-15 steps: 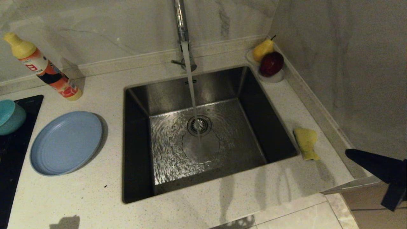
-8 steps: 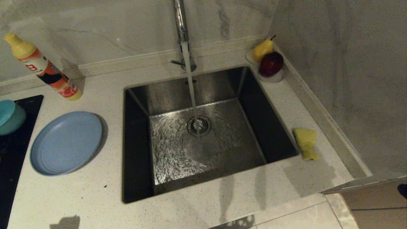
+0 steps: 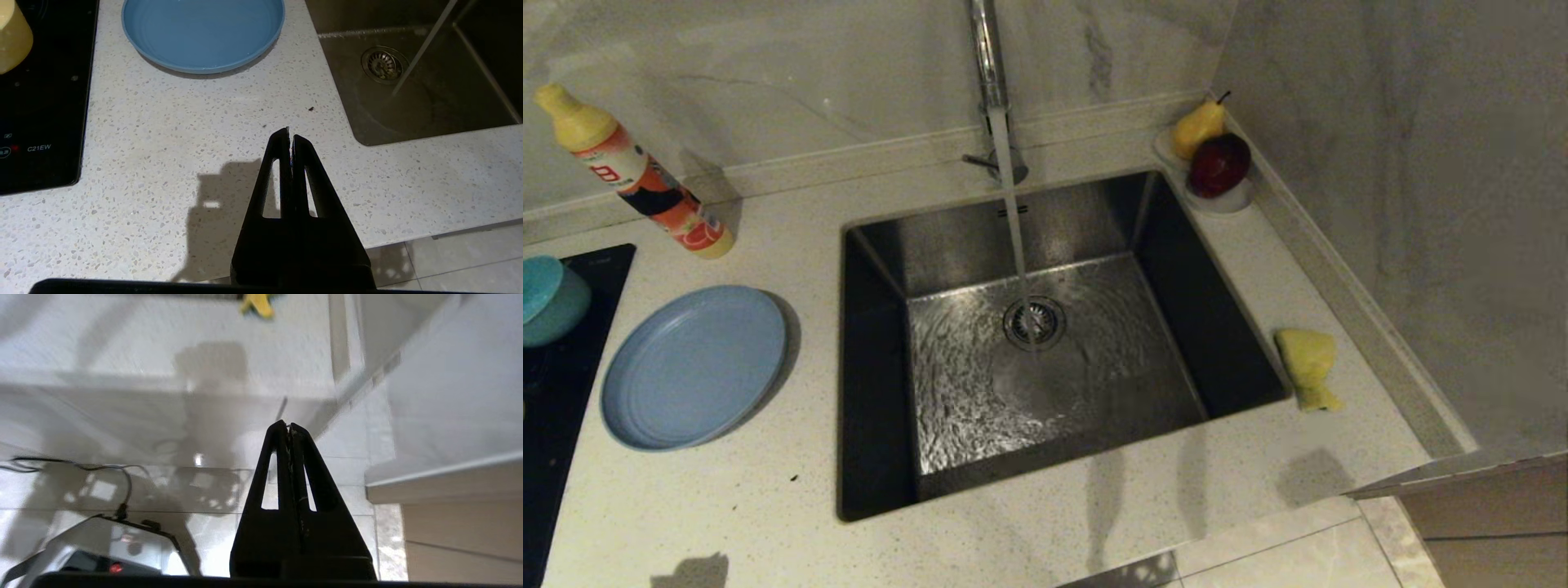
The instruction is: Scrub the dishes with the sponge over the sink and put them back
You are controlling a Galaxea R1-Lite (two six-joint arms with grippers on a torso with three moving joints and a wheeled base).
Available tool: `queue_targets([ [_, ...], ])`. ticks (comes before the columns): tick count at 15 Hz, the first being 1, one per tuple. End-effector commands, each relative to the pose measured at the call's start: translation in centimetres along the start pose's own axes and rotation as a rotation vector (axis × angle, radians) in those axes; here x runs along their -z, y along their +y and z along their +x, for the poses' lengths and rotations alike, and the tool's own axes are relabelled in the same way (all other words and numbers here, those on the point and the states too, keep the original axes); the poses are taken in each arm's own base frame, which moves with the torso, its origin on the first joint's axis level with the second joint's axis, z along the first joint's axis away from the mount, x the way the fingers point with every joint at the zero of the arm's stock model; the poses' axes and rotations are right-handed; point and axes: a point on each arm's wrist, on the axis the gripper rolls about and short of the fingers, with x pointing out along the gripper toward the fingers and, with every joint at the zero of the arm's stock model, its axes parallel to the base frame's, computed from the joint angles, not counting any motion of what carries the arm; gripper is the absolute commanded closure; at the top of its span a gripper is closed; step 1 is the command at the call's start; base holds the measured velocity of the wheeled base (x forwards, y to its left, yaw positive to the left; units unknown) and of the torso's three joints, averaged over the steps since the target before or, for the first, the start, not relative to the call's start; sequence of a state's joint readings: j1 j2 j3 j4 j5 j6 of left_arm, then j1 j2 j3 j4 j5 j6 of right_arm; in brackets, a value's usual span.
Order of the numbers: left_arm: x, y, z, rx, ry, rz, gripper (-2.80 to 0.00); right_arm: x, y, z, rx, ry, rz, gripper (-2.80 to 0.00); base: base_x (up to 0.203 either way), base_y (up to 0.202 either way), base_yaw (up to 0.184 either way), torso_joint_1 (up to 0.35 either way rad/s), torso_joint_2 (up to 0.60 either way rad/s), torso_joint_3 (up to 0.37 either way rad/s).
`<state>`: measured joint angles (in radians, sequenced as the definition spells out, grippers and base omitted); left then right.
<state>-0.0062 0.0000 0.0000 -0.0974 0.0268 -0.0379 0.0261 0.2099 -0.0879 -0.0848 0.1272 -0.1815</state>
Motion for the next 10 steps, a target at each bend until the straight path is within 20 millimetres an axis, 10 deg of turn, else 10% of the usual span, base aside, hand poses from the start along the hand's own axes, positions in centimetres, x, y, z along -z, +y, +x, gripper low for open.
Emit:
queue_targets([
  [1,1.1,0.0,0.2,-0.002,0.041,0.001,0.0,2.0,0.6,-1.4,0.03,-0.069,-0.014,0.0,0.0,0.0,0.0,0.0,0.0,0.0],
  [10,1.1,0.0,0.2,0.0,0.041,0.0,0.0,3.6,0.6,-1.5,0.139,-0.006,0.114,0.0,0.0,0.0,0.0,0.0,0.0,0.0],
])
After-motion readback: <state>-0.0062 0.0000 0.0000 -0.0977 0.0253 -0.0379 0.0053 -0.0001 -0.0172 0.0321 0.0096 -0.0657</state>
